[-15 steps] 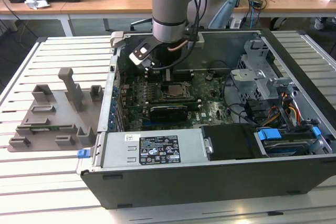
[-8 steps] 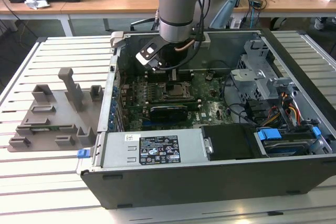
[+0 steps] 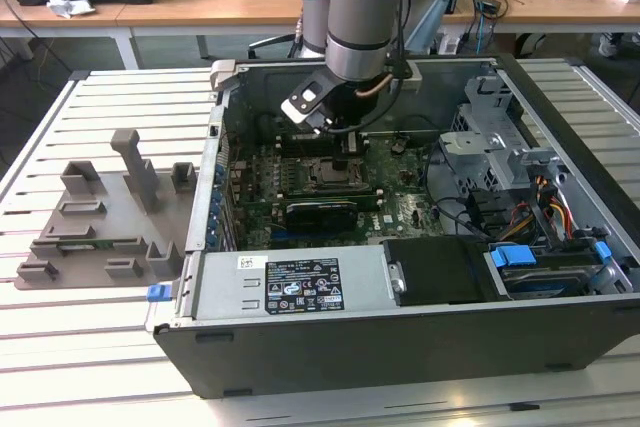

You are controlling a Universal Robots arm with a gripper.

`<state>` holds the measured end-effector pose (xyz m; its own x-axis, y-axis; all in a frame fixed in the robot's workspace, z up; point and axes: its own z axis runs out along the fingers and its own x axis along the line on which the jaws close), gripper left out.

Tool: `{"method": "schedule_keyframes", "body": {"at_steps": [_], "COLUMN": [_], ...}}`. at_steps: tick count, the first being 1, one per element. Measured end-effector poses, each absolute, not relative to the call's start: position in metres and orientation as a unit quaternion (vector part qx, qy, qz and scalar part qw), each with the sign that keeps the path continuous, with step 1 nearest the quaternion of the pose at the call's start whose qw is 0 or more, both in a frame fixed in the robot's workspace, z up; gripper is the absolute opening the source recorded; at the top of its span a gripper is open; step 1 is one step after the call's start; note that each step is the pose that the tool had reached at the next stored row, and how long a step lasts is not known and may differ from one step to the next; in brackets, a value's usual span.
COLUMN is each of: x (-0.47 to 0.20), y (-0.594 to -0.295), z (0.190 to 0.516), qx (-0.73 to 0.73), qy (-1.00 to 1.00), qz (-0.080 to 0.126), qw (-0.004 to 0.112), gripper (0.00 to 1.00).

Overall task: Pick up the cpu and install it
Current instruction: 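Close the cpu cover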

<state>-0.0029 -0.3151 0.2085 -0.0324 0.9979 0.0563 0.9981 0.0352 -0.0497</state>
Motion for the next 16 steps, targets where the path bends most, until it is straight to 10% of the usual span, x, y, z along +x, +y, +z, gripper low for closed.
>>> {"method": "schedule_keyframes", "body": {"at_steps": [16], "x": [-0.055], "y": [-0.318], "z": [0.209], "qx": [-0.686], "qy": [-0.725], "qz": [-0.014], "qw": [0.049], "gripper": [0.11]}}
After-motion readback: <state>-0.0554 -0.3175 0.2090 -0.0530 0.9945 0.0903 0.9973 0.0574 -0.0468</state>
